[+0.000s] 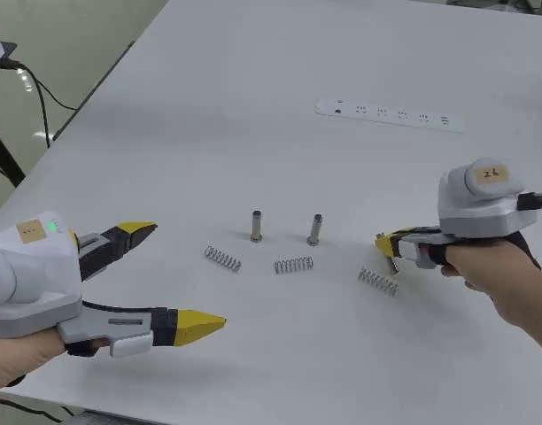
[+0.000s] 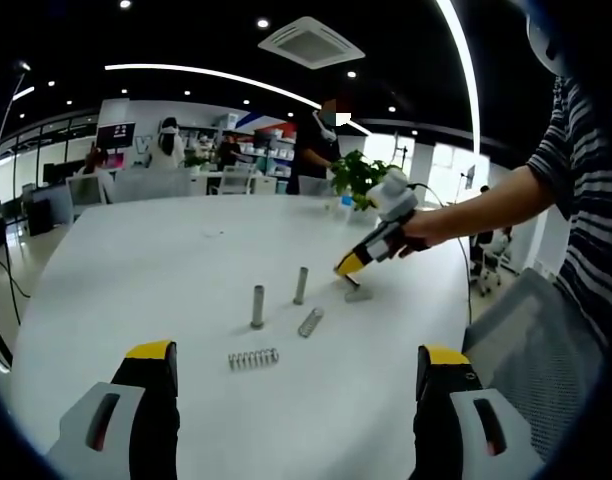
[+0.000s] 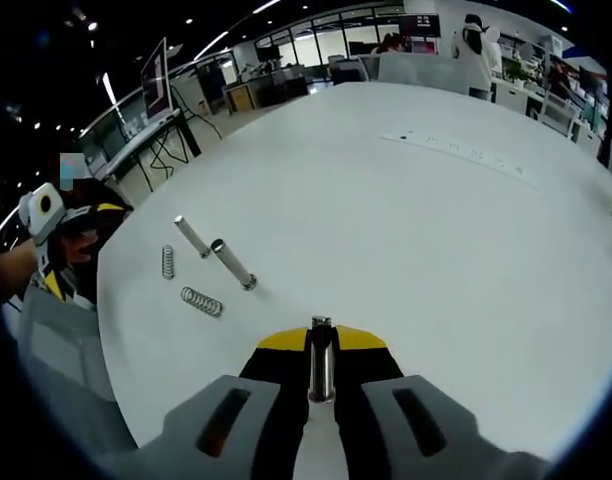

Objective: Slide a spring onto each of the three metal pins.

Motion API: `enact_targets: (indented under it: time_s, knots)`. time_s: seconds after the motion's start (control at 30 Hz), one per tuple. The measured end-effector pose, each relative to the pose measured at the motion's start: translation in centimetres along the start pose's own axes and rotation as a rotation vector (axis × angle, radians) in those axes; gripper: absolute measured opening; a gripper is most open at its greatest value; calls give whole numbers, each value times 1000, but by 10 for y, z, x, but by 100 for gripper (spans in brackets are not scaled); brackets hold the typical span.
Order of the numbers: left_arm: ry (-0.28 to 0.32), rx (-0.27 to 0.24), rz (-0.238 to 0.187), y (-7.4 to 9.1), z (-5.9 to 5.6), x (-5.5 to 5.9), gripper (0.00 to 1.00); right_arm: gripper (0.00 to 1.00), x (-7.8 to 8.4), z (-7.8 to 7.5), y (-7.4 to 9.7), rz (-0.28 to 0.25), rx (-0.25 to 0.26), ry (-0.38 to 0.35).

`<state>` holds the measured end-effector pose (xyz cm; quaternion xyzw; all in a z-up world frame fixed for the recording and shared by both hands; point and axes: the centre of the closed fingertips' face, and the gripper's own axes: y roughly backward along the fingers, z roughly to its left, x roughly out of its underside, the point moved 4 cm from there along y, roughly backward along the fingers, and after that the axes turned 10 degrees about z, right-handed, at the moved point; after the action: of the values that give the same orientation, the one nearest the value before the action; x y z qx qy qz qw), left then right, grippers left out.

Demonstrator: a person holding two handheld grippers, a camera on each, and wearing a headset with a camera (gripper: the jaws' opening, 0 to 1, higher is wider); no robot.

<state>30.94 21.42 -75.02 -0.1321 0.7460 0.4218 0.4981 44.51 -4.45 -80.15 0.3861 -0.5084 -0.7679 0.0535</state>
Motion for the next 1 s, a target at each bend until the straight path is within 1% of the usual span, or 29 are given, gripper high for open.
enact_targets:
  time_s: [0.2, 0.4, 0.47, 0.83, 1.0]
  knots:
    - [-1, 2, -1, 0, -1, 0, 96, 5, 0, 3, 3, -22, 1, 16]
    - [-4, -2, -3, 2, 0, -1, 96, 5, 1, 2, 5, -42, 4, 13]
    - [-4, -4, -6, 2, 0, -2, 96, 5, -1, 2, 6, -52, 11, 17]
    - [-11, 2, 0, 2, -1, -3, 96, 5, -9, 1, 10, -94, 13, 34]
    - [-10, 3, -2, 2, -1, -3, 96, 5, -7, 4, 16, -97, 22, 49]
